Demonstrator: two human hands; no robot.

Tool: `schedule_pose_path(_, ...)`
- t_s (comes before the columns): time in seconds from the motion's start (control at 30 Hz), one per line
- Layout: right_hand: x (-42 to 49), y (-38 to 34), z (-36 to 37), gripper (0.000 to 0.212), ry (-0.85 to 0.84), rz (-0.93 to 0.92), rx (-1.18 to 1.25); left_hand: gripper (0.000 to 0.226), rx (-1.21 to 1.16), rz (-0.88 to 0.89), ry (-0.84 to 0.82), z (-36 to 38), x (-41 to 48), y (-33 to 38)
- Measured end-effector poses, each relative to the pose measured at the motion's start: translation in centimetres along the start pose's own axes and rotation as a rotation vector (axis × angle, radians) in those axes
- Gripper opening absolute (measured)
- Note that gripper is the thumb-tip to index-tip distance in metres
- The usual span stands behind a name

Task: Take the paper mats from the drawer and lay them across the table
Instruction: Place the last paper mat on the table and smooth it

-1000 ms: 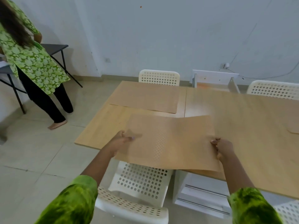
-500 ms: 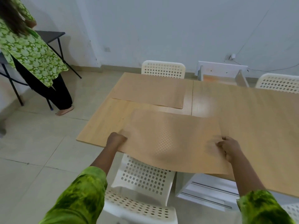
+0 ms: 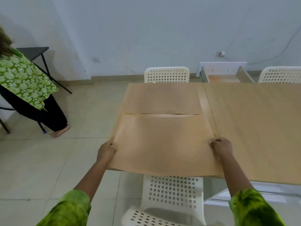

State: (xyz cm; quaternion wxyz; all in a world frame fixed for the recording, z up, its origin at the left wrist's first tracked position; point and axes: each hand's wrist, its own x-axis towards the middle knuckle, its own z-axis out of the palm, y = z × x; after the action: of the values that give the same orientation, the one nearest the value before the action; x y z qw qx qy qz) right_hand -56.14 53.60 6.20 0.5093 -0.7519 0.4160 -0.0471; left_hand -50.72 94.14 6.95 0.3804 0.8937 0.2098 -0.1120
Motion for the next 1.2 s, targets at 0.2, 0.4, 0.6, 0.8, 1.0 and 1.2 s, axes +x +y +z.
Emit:
schedule_pose_path(0.2, 0.2, -0.8, 1.3, 0.021, 0.108, 0.009, -0.12, 0.048, 0.012, -0.006, -0.056, 0.9, 1.1, -1.5)
schedule_pose_path(0.4, 0.7, -0.7, 2.0, 0.026, 0.109, 0.088, -0.176, 0.047, 0.253, 0.029, -0.016, 1.7, 1.5, -1.7)
schedule_pose_path(0.6, 0.3, -0.6, 2.4, 0.027, 0.098, 0.102, -0.214, 0.038, 0.328, 0.062, 0.04, 2.1, 1.4, -1.3)
schedule_pose_path(0.8, 0.4, -0.6, 2.7, 0.026, 0.106, 0.092, -0.26, 0.033, 0.379, 0.076, 0.056, 2.2, 1.4, -1.3)
schedule_pose_path(1.0, 0.0, -0.4, 2.9, 0.029, 0.133, 0.069, -0.322, 0.03, 0.458, 0.114, 0.073, 2.6, 1.6, -1.5)
schedule_pose_path(1.2, -0.2, -0.3, 3.2, 0.031, 0.134, 0.054, -0.363, 0.034, 0.474, 0.129, 0.072, 3.0, 2.0, -1.2)
